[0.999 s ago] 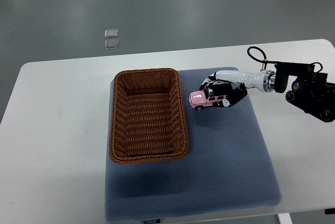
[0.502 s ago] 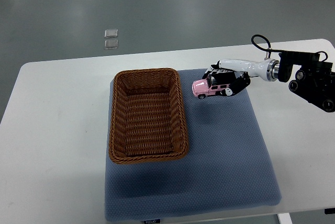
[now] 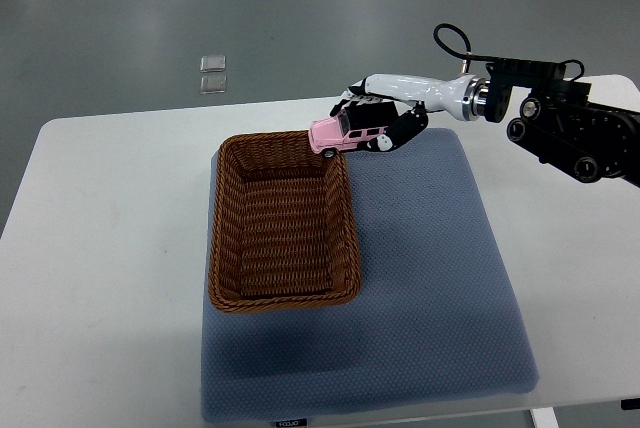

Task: Place pink car in brown basket
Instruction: 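Carry the held pink car over the brown wicker basket, then lower the car into the basket and open the right hand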

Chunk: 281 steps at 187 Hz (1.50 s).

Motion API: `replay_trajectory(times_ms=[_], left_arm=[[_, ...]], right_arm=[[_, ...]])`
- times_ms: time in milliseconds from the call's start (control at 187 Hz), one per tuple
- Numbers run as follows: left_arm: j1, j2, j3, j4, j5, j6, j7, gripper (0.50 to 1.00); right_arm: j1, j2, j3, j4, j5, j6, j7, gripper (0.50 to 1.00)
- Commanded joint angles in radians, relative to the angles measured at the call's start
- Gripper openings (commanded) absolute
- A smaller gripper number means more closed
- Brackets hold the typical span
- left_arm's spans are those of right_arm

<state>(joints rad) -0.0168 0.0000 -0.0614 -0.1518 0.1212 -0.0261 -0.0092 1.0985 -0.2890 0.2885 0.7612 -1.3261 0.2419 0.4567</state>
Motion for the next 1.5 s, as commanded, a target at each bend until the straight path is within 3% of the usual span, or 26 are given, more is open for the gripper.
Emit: replay_trajectory(times_ms=[0,283,679,748,844,919,978,1021,1090,1298,1496], left_arm=[[0.0,0.0,0.0,0.0,0.0,0.0,0.0,1.0],[0.0,0.0,0.0,0.0,0.0,0.0,0.0,1.0],[0.0,0.0,0.0,0.0,0.0,0.0,0.0,1.0],[0.0,0.0,0.0,0.0,0.0,0.0,-0.002,1.0],[0.0,0.0,0.0,0.0,0.0,0.0,0.0,1.0],[0.0,0.0,0.0,0.0,0.0,0.0,0.0,1.0],[0.0,0.0,0.0,0.0,0.0,0.0,0.0,1.0],[0.0,0.0,0.0,0.0,0.0,0.0,0.0,1.0],[0.0,0.0,0.0,0.0,0.0,0.0,0.0,1.0],[0.0,0.0,0.0,0.0,0.0,0.0,0.0,1.0],[0.0,0.0,0.0,0.0,0.0,0.0,0.0,1.0]], right_arm=[[0.011,0.054,-0.002,0.0,-0.005,-0.004,-0.003,0.5],[0.008,0.174,-0.02,-0.005,-0.018,-0.001,-0.015,0.5],[-0.038,0.188,-0.023,-0.01,-0.019,-0.003,-0.015,0.5],[-0.046,0.188,-0.032,-0.019,-0.019,-0.004,-0.02,0.533],[-0.049,0.189,-0.043,-0.029,-0.018,-0.004,-0.032,0.541],[-0.055,0.191,-0.043,-0.031,-0.018,-0.004,-0.036,0.615],[-0.063,0.191,-0.04,-0.036,-0.009,-0.006,-0.036,0.77],[-0.068,0.191,-0.037,-0.037,-0.004,-0.007,-0.036,0.85],[-0.071,0.191,-0.029,-0.037,-0.001,-0.007,-0.036,0.901],[-0.072,0.175,-0.019,-0.04,0.025,0.008,-0.035,0.911],[-0.072,0.146,0.024,-0.079,0.26,0.043,-0.046,0.911]])
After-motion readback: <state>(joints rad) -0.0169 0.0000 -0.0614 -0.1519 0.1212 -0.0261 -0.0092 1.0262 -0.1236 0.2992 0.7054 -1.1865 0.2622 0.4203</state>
